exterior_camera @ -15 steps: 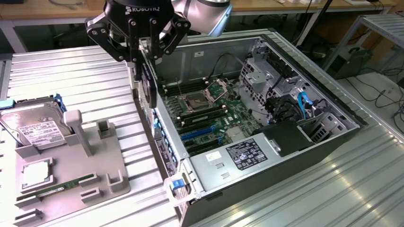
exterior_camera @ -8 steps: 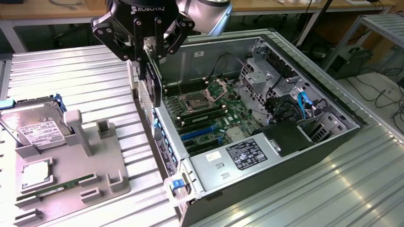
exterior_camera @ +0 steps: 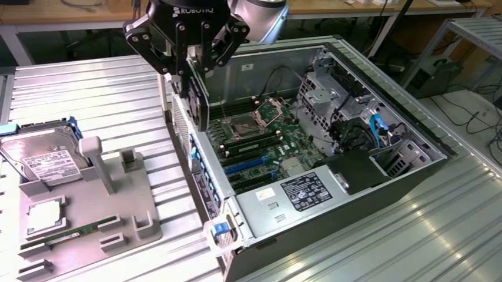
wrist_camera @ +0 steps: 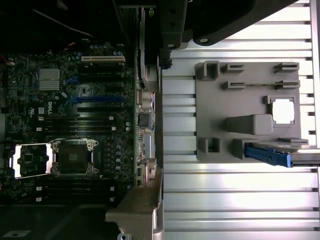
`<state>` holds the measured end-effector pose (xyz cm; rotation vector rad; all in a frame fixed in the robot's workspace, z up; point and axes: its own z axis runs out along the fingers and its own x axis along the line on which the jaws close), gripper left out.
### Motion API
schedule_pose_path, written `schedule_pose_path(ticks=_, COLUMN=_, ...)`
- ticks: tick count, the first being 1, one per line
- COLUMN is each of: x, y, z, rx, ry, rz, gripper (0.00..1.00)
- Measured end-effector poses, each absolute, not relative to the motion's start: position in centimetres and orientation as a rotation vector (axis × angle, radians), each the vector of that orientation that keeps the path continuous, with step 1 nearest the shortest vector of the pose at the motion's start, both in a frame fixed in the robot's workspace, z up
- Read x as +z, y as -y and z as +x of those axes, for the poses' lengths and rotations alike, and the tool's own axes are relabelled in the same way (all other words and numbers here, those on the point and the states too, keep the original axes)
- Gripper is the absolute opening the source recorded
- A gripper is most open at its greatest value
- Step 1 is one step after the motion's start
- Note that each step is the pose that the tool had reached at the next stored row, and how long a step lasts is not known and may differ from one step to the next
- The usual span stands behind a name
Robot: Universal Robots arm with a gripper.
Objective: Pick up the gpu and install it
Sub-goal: 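Pick up the gpu and move the gpu toward the slot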
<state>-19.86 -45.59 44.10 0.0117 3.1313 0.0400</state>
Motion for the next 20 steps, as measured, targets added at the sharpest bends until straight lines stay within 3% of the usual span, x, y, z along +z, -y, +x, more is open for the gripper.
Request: schedule_pose_path(ticks=20, x=44.1, y=45.6, z=-17.8, rx=0.04, ry=-3.131, rz=0.012, gripper=0.27)
